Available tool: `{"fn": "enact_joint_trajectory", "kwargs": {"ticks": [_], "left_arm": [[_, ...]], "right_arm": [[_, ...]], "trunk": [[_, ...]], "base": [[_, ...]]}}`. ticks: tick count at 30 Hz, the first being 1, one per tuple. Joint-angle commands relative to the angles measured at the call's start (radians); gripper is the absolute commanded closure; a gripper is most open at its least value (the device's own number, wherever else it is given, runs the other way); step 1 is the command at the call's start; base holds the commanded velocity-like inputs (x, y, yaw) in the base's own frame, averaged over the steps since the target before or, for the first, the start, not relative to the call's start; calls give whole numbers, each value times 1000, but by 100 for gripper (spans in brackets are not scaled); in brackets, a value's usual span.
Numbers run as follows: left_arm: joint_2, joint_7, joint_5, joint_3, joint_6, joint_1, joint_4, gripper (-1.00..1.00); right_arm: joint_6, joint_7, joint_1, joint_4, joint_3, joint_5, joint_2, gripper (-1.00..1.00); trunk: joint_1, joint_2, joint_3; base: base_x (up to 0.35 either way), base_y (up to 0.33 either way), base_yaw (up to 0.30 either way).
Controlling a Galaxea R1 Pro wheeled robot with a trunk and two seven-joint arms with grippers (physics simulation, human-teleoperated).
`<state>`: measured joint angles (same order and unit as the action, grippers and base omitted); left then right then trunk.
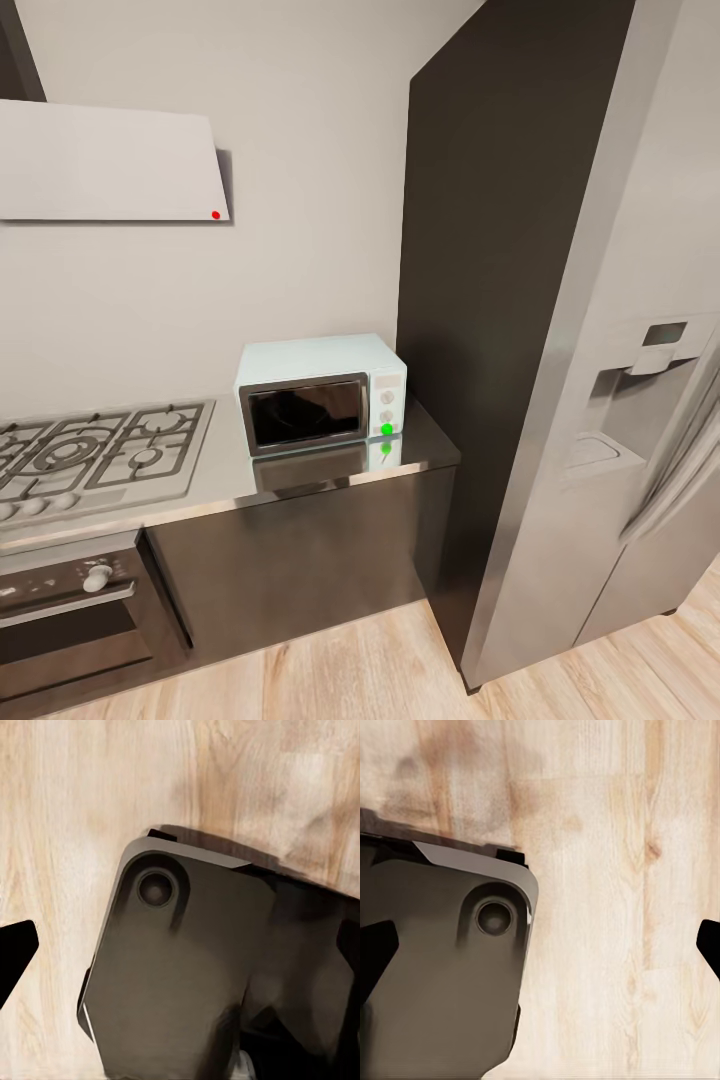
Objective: In the kitchen, take the popcorn bag from the countertop, put it into the microwave, and heat it until the popcorn is cooked so the cooked popcorn ends up inside the bag.
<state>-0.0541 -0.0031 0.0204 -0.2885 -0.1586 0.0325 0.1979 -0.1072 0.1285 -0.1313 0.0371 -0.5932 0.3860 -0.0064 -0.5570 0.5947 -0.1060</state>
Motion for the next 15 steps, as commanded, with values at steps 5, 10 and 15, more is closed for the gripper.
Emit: {"fn": "enact_joint_trajectory", "kwargs": {"ticks": [5, 10, 15], "left_arm": [[-6, -8, -8, 6, 114, -29, -2, -100], [-6, -8, -8, 5, 114, -29, -2, -100], [-6, -8, -8, 6, 114, -29, -2, -100]], "right_arm": [[-12, 10, -5, 13, -10, 6, -3, -100], [-12, 10, -5, 13, -10, 7, -3, -100], [-12, 10, -5, 13, -10, 6, -3, -100]], "trunk": [[0, 1, -2], [0, 1, -2], [0, 1, -2]], "base": [[0, 0, 0], [0, 0, 0], [0, 0, 0]]}}
